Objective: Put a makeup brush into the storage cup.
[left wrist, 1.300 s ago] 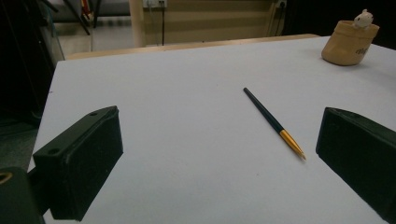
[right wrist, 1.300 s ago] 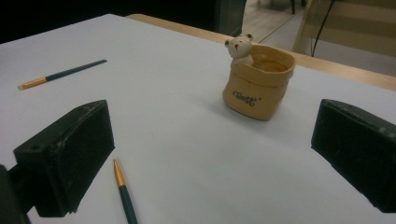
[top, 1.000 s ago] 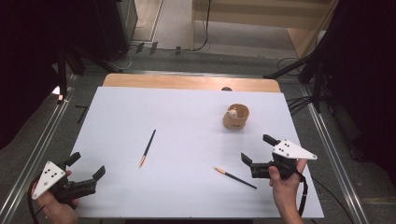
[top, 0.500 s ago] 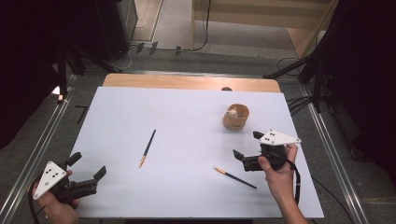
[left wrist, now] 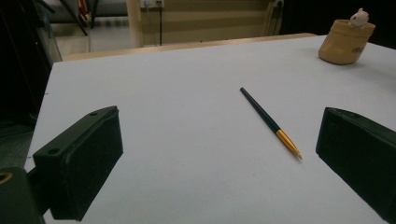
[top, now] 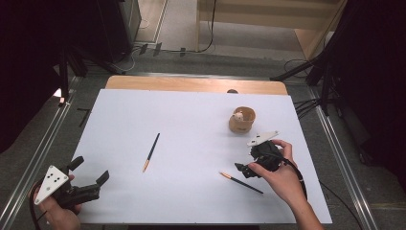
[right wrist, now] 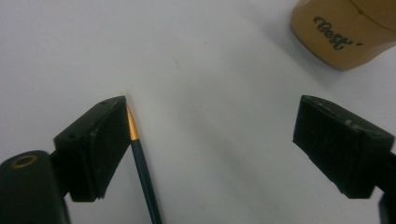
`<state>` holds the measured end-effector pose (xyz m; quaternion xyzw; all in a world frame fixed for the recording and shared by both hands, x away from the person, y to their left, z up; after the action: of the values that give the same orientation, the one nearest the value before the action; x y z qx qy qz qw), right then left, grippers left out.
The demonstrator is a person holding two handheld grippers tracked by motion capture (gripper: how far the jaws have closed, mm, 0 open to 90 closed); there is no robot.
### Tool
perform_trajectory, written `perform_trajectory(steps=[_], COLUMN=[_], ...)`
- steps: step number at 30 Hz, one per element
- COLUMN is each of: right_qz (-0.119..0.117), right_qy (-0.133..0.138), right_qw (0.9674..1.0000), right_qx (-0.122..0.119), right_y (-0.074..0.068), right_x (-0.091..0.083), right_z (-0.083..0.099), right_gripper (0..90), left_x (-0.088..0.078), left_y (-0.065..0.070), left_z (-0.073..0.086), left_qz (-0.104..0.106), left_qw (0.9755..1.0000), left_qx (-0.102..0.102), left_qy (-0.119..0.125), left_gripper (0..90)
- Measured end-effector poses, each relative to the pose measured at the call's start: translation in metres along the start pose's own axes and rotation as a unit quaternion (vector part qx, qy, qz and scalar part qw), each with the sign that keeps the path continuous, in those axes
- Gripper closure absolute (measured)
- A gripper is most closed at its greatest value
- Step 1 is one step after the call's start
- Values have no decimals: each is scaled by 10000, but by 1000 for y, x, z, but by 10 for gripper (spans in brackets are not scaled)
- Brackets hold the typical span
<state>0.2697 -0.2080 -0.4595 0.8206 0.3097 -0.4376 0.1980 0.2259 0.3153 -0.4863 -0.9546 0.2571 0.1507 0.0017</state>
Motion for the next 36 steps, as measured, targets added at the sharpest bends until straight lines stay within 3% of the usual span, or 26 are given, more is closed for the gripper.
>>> perform_trajectory(steps=[1,2,3,4,6,10,11,12,13,14,18,19,20,22,23,25,26,29,32,33,36], right_qz=[-135,-135,-203,-203,-277,-472,-597,-597,-691,-890,-1065,-1065,-1076,-1049,-996,-988,-929,-804,-740,-667,-642], right_qy=[-238,-238,-524,-524,-881,-1108,-1275,-1275,-1348,-1530,-1901,-1901,-2033,-2117,-2205,-2248,-2312,-2301,-2331,-2414,-2438], right_qw=[9996,9996,9982,9982,9951,9921,9892,9892,9873,9826,9732,9732,9703,9688,9670,9663,9649,9663,9655,9632,9631], right_qx=[-77,-77,-231,-231,-347,-346,-415,-415,-487,-567,-736,-736,-754,-747,-794,-775,-828,-833,-898,-973,-939], right_y=[-3,-3,-8,-8,-13,-17,-19,-19,-20,-24,-27,-27,-28,-28,-28,-29,-29,-29,-30,-32,-33], right_x=[3,3,8,8,16,22,24,24,25,28,33,33,37,38,41,43,44,45,46,46,47], right_z=[-1,-1,-2,-2,-4,-4,-4,-4,-3,-3,-3,-3,-2,-2,-1,-1,0,0,-1,-2,-3], right_gripper=[145,145,148,148,159,204,301,301,352,406,554,554,596,613,666,689,750,838,843,845,848], left_x=[0,0,0,0,0,0,0,0,0,0,0,0,0,0,0,0,0,0,1,1,0], left_y=[0,0,0,0,0,0,0,0,0,0,0,0,0,0,0,0,1,0,1,2,2], left_z=[0,0,0,0,0,0,0,0,0,0,0,0,0,0,0,0,0,0,0,0,-1], left_qz=[1,2,-1,-1,-3,-2,0,1,2,1,13,16,20,15,17,17,19,10,14,26,27], left_qw=[10000,10000,10000,10000,10000,10000,10000,10000,10000,10000,10000,10000,10000,10000,10000,10000,10000,10000,10000,10000,10000], left_qx=[5,3,2,2,-2,-1,-5,-3,-5,-2,2,2,0,1,-2,-4,-4,-1,8,3,10], left_qy=[-3,-3,-5,-5,-8,0,0,0,-1,-1,-2,-3,-2,1,1,-2,-4,-16,-19,-20,-4], left_gripper=[12,12,12,12,12,12,12,12,12,12,12,12,12,12,12,12,13,12,12,12,12])
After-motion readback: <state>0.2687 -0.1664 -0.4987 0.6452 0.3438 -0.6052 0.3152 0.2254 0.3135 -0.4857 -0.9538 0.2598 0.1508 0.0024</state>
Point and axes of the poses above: each handheld gripper's, and its own axes: x roughly forward along the jaws, z roughly out of its underside, y roughly to its right, the point moved 2 cm from there along x, roughly forward along the jaws, and after that the axes turned 3 degrees about -x, right-handed, at the moved point
